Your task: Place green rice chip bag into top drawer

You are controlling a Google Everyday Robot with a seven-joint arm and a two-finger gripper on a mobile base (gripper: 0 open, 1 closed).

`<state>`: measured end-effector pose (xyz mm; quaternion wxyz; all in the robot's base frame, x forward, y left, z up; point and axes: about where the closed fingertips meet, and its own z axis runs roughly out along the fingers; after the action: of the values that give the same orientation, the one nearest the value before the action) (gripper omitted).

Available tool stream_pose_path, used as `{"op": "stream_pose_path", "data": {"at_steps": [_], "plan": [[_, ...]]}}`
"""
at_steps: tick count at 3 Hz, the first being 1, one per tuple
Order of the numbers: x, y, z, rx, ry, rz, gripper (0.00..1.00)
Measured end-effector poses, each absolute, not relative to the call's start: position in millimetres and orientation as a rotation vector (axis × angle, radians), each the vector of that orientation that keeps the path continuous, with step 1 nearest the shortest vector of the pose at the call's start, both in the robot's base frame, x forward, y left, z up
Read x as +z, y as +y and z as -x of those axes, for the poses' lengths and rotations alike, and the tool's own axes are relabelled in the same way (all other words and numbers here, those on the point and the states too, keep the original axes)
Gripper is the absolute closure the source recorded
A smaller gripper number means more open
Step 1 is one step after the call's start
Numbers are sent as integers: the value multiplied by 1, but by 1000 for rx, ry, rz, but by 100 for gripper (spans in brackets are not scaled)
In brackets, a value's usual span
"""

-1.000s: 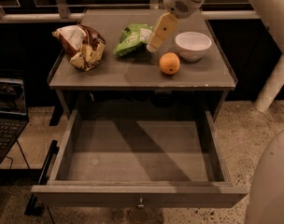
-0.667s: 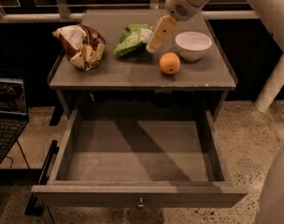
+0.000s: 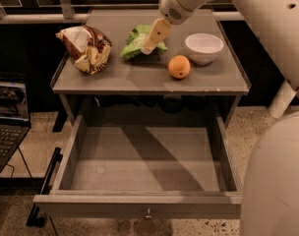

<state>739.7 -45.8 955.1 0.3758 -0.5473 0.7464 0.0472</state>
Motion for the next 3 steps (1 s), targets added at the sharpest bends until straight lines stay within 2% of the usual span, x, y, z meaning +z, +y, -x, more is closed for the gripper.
{"op": "stream_pose_path", "data": {"at_steps": [3], "plan": [[927,-23,-772,135,1872,1458,0]]}}
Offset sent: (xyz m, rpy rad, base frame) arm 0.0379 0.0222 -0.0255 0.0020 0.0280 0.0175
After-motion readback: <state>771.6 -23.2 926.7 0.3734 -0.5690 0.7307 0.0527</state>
